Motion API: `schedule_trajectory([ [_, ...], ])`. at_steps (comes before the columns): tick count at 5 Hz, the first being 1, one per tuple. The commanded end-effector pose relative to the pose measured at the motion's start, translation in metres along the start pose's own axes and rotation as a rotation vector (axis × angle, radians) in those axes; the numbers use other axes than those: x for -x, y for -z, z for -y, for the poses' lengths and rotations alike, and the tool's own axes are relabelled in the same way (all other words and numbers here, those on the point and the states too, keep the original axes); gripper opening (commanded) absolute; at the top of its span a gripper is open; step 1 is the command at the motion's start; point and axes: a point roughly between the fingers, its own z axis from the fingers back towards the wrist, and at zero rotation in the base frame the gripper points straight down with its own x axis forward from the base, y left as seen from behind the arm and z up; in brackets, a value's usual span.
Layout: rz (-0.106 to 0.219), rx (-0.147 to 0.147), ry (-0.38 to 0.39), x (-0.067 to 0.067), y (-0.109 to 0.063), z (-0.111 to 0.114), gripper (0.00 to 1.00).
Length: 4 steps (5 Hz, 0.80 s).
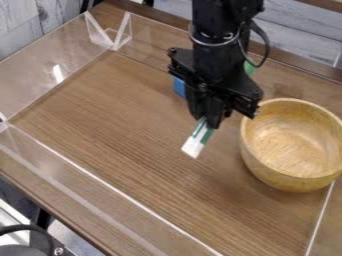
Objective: Remove the green marker from inside the brown bowl and put it on the table
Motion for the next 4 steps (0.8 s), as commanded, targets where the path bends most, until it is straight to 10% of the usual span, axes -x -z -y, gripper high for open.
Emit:
schedule_trajectory([
  [1, 0.053, -0.008, -0.016, -0.0053, -0.0096, -0.0046, 0.00],
  [4, 0.078, -0.017, -0.048, -0.0072, -0.0022, -0.0100, 0.00],
])
